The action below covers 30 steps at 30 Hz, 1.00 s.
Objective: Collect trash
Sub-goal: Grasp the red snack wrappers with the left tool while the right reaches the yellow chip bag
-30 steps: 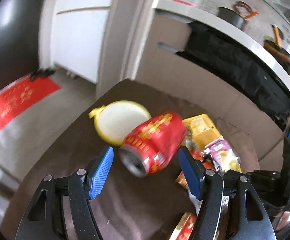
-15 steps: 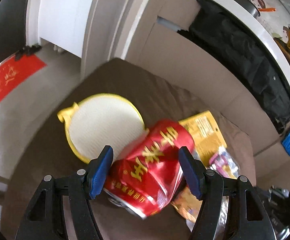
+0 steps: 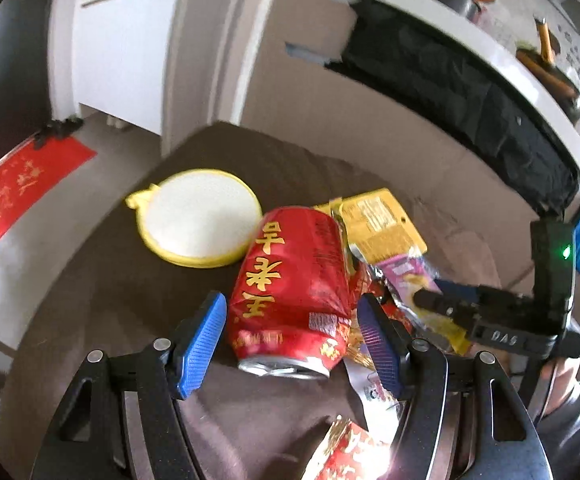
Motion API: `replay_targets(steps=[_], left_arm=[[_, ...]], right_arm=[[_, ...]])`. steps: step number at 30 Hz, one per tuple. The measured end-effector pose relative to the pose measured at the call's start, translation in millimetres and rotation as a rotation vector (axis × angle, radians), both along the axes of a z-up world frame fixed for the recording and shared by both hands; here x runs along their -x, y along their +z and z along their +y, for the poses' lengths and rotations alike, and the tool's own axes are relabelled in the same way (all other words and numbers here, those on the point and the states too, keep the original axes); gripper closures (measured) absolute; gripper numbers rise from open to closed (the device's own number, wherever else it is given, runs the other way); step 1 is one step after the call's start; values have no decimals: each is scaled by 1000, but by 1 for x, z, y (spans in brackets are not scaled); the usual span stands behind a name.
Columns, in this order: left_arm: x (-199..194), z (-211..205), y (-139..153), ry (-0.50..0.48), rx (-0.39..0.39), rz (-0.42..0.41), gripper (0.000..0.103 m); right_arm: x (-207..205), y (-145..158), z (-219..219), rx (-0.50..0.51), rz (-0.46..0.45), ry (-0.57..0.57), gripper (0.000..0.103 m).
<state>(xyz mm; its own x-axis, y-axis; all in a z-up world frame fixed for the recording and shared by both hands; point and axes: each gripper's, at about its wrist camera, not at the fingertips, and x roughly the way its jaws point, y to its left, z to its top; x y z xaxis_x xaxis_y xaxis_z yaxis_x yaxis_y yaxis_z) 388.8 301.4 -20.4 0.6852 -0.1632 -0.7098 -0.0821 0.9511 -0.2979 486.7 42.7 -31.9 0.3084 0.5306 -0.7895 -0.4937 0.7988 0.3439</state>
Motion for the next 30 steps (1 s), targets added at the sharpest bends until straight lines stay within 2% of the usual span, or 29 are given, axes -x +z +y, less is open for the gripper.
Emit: replay_targets(steps=[3, 6, 7, 9, 10, 14, 18, 21, 23, 24, 26, 30], left_arm=[[15, 6, 5, 27, 11, -10, 35], [36, 6, 3, 52, 18, 6, 35], [42, 4, 2, 52, 20, 15, 35], [57, -2, -4, 49, 23, 45, 35], [62, -4, -6, 49, 25, 60, 35], [88, -18, -19, 39, 95, 130, 35], [107, -35, -25, 42, 146, 176, 35], [112, -44, -31, 75, 224, 209, 35], [109, -50, -35, 119, 230, 218, 35], [105, -55, -37, 138, 223, 218, 35], [97, -68, -36, 176, 149, 197, 35], [83, -86, -34, 208, 22, 179, 36]], right_arm=[[9, 1, 12, -13, -10, 39, 54], [18, 3, 28, 33, -63, 124, 55], [20, 5, 31, 47, -87, 123, 62], [24, 9, 32, 57, -106, 126, 92], [27, 11, 32, 65, -109, 136, 97], [42, 27, 17, 44, -159, 125, 103], [56, 49, -10, -1, -207, 97, 103], [62, 58, -24, -6, -221, 95, 103], [63, 56, -32, -19, -210, 82, 96], [63, 55, -36, -17, -204, 69, 92], [63, 51, -45, -22, -187, 39, 70], [67, 37, -61, -25, -142, -5, 67]])
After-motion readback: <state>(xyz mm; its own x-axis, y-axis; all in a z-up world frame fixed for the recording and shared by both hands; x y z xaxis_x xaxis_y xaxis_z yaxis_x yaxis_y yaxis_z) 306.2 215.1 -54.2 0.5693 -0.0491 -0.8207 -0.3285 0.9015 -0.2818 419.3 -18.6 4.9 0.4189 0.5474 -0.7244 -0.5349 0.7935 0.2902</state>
